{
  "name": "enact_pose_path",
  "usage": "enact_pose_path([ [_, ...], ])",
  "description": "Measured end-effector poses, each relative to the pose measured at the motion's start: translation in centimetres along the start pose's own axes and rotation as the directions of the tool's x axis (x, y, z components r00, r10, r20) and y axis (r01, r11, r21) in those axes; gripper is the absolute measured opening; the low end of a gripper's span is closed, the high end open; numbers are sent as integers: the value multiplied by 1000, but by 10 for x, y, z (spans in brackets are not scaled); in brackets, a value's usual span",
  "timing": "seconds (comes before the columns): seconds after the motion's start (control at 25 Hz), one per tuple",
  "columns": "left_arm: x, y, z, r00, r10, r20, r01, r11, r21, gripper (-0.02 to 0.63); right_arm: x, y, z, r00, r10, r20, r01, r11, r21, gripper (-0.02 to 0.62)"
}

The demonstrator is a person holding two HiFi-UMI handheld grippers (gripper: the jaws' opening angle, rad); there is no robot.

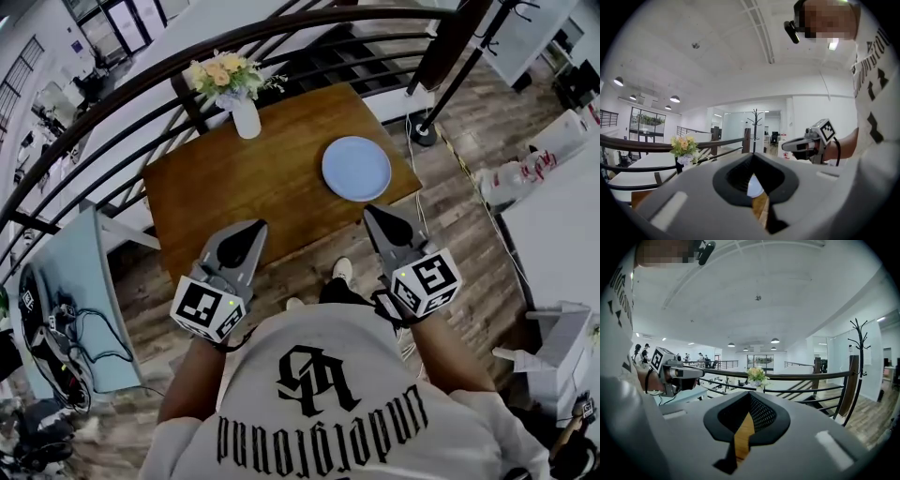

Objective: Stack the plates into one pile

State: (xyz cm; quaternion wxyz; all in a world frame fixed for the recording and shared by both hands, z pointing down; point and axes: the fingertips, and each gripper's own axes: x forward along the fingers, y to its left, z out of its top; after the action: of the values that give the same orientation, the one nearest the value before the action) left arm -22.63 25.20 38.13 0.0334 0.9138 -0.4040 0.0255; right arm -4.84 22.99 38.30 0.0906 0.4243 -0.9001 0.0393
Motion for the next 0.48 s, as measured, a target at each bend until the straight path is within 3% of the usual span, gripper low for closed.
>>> enact_pose_path([
  [0.48, -2, 4, 1, 1000, -21, 12, 21, 1000, -6, 46, 5, 10, 8, 1000, -5, -4, 5, 1000, 11, 3],
])
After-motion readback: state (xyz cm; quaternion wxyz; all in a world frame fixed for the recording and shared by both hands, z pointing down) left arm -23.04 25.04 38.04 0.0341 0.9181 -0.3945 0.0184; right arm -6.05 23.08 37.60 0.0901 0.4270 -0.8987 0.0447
